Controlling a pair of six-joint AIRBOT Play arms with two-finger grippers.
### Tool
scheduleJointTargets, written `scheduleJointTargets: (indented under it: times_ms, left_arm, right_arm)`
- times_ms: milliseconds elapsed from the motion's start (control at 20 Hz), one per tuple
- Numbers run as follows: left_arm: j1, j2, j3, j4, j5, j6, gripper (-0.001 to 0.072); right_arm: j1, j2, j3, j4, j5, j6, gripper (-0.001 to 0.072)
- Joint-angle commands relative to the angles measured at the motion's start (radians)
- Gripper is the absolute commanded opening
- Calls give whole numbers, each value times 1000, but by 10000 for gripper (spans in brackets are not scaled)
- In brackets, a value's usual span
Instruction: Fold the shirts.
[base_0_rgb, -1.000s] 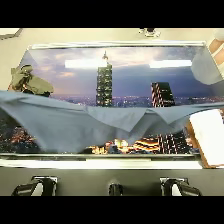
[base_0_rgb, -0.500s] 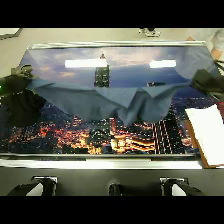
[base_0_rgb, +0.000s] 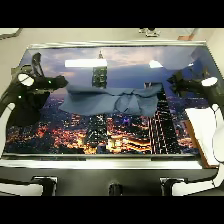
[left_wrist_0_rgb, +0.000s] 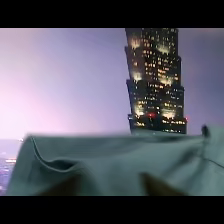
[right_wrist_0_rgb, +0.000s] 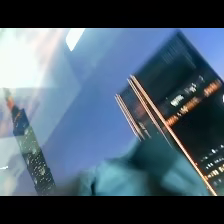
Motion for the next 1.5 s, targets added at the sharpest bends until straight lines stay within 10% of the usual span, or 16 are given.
scheduleJointTargets:
  times_ms: [0, 300, 750, 800, 950, 1000, 1100, 1200, 1450]
  left_arm:
    - [-11, -73, 12, -68, -3, -10, 706]
    - [172, -74, 40, 144, -402, -152, 707]
    - [166, -187, -27, 49, -394, -156, 706]
    - [161, -191, -27, 50, -383, -154, 664]
    - [156, -191, -26, 49, -349, -153, 27]
    - [155, -191, -26, 49, -343, -153, 27]
    - [155, -189, -26, 49, -346, -153, 27]
    - [155, -167, -26, 49, -355, -133, 25]
    - [167, 95, 51, 50, -259, -33, 24]
  right_arm:
    - [-16, -62, 13, 84, 84, -93, 689]
    - [-115, -48, 33, -195, 575, -164, 684]
    - [30, -83, 1, -208, 585, -206, 710]
    - [49, -93, 1, -207, 574, -206, 710]
    - [109, -126, 1, -203, 496, -168, 701]
    - [132, -134, 1, -203, 467, -143, 695]
    - [176, -150, 1, -202, 430, -74, 514]
    - [194, -145, 2, -201, 460, -68, 37]
    - [122, 87, 75, -243, 457, -210, 38]
